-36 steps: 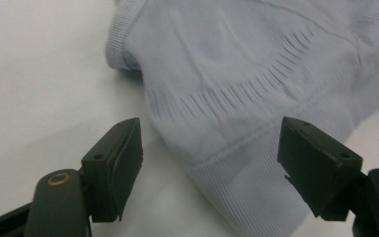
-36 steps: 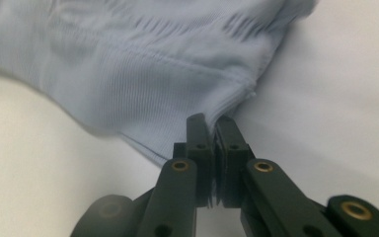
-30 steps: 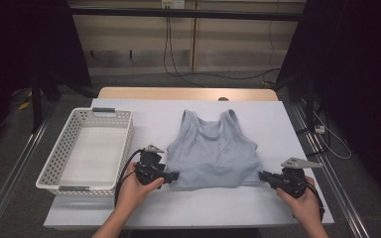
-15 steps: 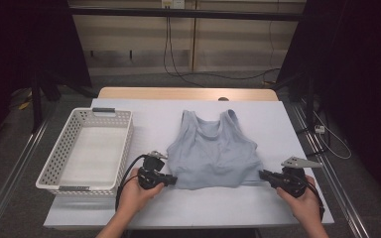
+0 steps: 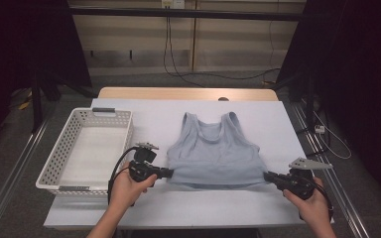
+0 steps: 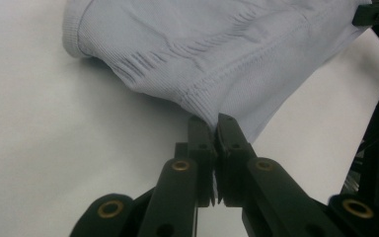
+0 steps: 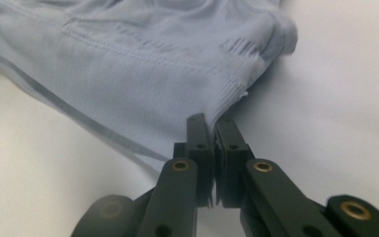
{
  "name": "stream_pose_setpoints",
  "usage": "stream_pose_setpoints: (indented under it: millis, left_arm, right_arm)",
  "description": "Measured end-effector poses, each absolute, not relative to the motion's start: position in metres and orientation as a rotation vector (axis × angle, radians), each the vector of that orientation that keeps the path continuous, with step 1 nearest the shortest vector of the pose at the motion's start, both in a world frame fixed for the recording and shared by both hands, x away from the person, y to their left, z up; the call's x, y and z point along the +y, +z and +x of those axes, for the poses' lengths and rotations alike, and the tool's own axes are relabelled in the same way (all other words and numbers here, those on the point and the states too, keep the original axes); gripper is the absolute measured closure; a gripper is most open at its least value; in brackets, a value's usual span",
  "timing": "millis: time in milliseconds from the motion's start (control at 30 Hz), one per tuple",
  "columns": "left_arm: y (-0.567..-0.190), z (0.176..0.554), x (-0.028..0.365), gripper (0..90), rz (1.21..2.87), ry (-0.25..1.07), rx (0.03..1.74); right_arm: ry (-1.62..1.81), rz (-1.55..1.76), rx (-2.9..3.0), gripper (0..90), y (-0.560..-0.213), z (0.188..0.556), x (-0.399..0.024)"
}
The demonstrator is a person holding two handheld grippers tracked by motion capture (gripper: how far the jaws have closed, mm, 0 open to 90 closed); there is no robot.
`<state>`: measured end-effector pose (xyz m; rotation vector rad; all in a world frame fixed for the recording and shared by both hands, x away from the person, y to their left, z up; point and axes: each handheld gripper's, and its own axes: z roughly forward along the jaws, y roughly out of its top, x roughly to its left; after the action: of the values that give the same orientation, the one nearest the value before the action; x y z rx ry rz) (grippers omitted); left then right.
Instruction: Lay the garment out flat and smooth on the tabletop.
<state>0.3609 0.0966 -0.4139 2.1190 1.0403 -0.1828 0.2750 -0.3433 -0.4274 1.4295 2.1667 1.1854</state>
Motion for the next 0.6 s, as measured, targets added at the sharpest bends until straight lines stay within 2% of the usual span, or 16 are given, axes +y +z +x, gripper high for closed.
stream_pose_setpoints:
  millis: [133, 300, 400, 533, 600]
  left_arm:
    - [-0.422, 0.363, 0.095, 83.1, 2.143, -0.183, 1.053]
    - [-0.422, 0.363, 0.097, 59.7, 2.143, -0.098, 1.052]
    - [-0.42, 0.365, 0.099, 52.2, 2.12, -0.047, 1.049]
    - [-0.424, 0.367, 0.096, 48.3, 2.115, -0.037, 1.074]
    - [-0.425, 0.369, 0.091, 47.7, 2.107, -0.014, 1.077]
  right_arm:
    - [1.139, 1.444, 2.204, 86.3, -0.437, 0.275, -0.341]
    - [1.09, 1.45, 2.23, 81.3, -0.442, 0.277, -0.341]
    - [1.076, 1.442, 2.244, 82.7, -0.444, 0.277, -0.34]
    - [1.046, 1.436, 2.258, 81.0, -0.446, 0.278, -0.338]
    - [1.048, 1.434, 2.267, 75.5, -0.447, 0.278, -0.337]
